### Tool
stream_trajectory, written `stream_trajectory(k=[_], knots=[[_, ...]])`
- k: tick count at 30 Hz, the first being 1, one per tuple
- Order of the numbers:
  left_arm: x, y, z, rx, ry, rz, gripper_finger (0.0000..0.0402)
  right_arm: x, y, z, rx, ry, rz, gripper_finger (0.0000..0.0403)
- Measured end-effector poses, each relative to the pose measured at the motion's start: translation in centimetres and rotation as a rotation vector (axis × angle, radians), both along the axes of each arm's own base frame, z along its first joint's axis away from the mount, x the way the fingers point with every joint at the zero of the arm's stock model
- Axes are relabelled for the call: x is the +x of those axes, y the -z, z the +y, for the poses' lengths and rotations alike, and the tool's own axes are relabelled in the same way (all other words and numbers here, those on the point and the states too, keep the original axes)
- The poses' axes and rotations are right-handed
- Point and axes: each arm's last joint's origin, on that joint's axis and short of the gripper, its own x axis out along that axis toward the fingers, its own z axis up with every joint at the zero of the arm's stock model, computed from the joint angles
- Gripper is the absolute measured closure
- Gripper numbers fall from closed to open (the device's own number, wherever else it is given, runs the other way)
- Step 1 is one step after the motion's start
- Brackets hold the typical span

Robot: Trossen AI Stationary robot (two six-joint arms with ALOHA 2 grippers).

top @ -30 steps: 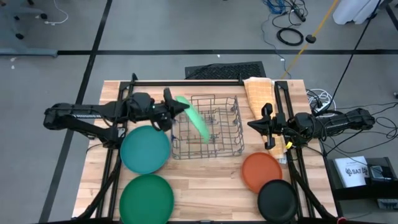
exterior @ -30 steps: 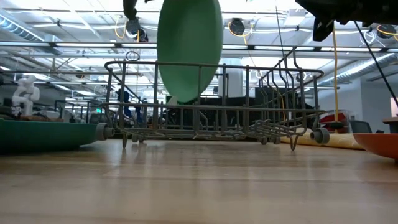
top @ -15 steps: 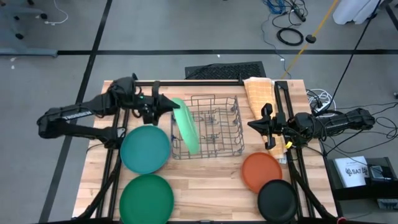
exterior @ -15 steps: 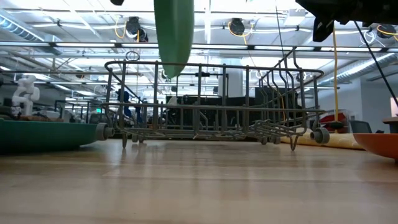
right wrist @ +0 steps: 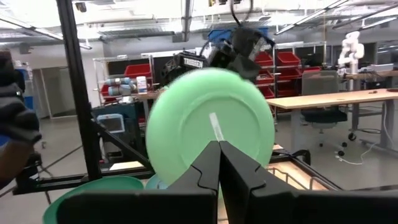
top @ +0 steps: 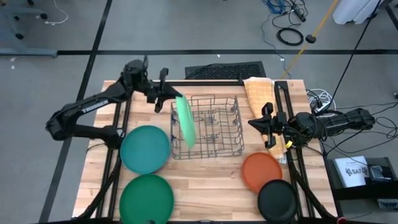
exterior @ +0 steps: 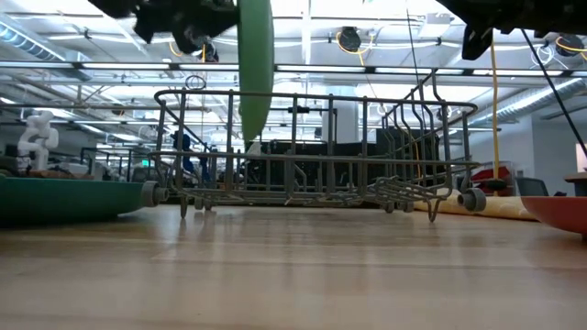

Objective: Sort dishes
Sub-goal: Put the light green plate in the dishwasher rack

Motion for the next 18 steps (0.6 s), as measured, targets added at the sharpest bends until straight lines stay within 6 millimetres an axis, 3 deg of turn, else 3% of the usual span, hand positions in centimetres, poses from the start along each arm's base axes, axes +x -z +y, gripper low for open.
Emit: stream_trajectory(k=[7, 18], knots=[[1.3, 1.7, 1.6, -0.054, 0.025, 0.021, 0.0391, 0.0, 0.0, 0.0, -0.007, 0.002, 0.001, 0.0403], [2.2, 2.6, 2.4, -0.08, 0.021, 0.03, 0.0391, 0.0, 0.1, 0.0, -0.012, 0.005, 0.007, 0.0403]])
